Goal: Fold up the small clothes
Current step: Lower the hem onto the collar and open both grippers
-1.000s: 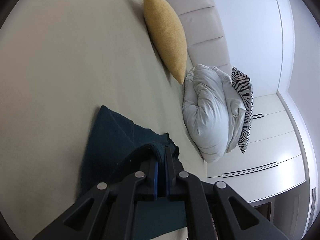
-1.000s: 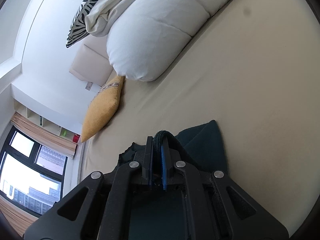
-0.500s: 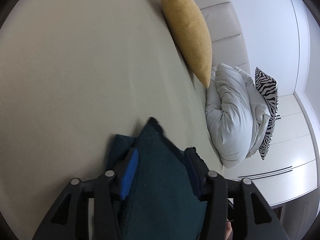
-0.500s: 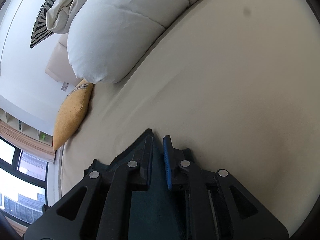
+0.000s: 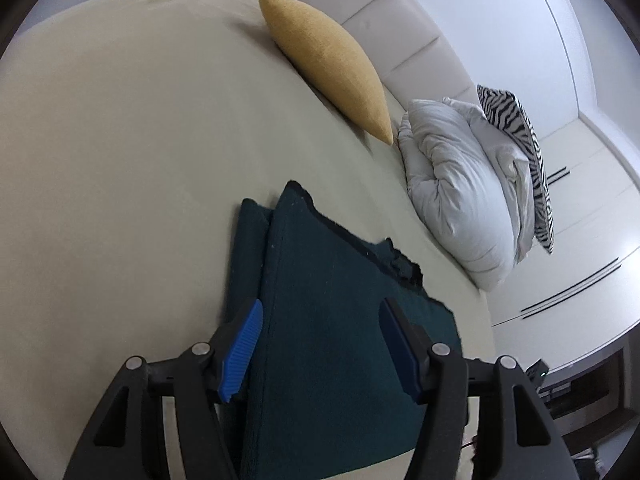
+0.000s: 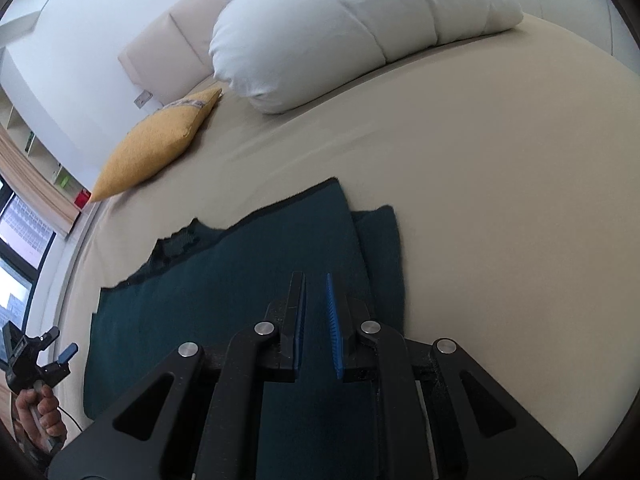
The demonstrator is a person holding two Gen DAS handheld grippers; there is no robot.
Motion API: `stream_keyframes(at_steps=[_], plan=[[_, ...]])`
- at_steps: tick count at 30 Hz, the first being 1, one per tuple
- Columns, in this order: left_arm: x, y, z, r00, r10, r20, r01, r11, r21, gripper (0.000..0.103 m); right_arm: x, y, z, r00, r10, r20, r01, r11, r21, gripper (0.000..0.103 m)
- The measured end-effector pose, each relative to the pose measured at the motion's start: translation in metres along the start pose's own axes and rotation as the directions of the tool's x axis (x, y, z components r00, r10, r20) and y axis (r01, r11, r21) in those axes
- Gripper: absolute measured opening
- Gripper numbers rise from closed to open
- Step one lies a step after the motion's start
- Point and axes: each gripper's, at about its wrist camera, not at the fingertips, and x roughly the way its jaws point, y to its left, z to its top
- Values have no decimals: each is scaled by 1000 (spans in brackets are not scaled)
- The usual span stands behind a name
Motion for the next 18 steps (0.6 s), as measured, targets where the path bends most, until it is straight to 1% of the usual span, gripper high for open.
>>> stream_keyframes(at_steps=[2, 3, 6, 8, 9, 10, 12, 13, 14, 15, 16, 17, 18], plan=[[-1, -15, -15, 999, 35, 6, -35, 996, 81, 63, -6, 11, -16, 999, 30, -16, -30, 999, -36, 12], [1, -26, -21, 999, 48, 7, -49, 990, 133, 63, -8, 17, -22, 998, 55, -24, -56, 997, -51, 12], [11, -55, -36, 994, 103, 30, -107, 958, 268, 63, -9, 41, -40, 989, 137, -64, -142, 986, -90, 12], [24, -69, -45, 989, 138, 46, -145, 931, 336, 63, -4, 61, -50, 971, 215, -107, -225, 970, -94, 12], [30, -71, -48, 987, 157, 43, -163, 924, 346, 62, 1, 72, -56, 960, 250, -125, -263, 960, -96, 12], [37, -71, -53, 985, 170, 29, -170, 924, 343, 61, 4, 82, -61, 950, 280, -137, -294, 951, -92, 12], [47, -67, -59, 982, 188, 14, -182, 923, 339, 61, 13, 101, -73, 920, 353, -171, -369, 927, -73, 12], [51, -65, -64, 976, 215, 18, -208, 913, 351, 61, 20, 110, -79, 901, 392, -185, -407, 912, -51, 12], [57, -61, -68, 968, 252, 14, -240, 900, 363, 61, 27, 116, -84, 888, 416, -196, -429, 903, -29, 12], [63, -54, -71, 961, 275, 6, -258, 894, 366, 56, 35, 119, -88, 875, 435, -212, -446, 895, -2, 12], [62, -50, -73, 961, 276, 12, -261, 892, 370, 54, 44, 121, -93, 863, 449, -233, -456, 890, 24, 12], [60, -48, -75, 962, 272, 24, -260, 886, 383, 54, 55, 122, -100, 862, 441, -251, -445, 894, 45, 12], [59, -47, -76, 961, 274, 29, -262, 877, 401, 54, 61, 118, -103, 867, 427, -259, -427, 902, 58, 12]])
